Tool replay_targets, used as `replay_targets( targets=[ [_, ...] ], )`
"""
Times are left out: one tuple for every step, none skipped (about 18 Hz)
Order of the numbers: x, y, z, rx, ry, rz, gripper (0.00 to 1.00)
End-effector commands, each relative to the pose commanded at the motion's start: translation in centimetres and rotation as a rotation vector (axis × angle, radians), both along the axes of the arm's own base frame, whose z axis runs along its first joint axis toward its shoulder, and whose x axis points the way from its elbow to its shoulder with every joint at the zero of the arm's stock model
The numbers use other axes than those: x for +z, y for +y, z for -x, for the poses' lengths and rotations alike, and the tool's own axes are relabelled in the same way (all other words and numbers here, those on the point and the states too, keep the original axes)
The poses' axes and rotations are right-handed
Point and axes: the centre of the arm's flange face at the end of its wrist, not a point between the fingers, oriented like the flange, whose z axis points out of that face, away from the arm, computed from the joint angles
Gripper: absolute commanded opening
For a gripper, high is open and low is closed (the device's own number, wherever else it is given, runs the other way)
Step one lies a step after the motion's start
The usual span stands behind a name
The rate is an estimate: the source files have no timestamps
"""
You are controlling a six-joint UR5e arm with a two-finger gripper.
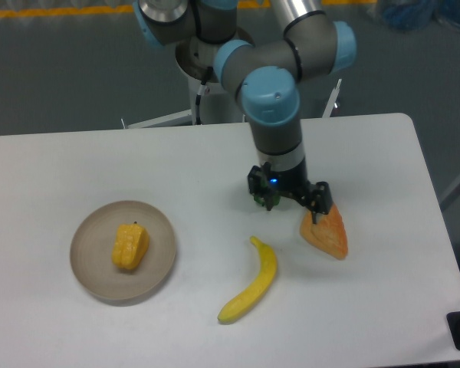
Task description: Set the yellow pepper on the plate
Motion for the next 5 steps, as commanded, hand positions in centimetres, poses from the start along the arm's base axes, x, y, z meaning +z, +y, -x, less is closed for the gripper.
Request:
replay_targets(
  targets=[
    [0.08,-0.01,0.10,-0.004,0.002,0.000,1.00],
    [0.25,0.04,0.14,-0.006,0.005,-0.003,1.00],
    [0.25,0.05,0.13,-0.006,0.004,-0.004,1.00],
    [0.24,0.02,0.20,-0.007,0.003,-0.004,1.00],
    [0.33,-0.05,0.27,-0.005,0.003,-0.005,1.00]
  ],
)
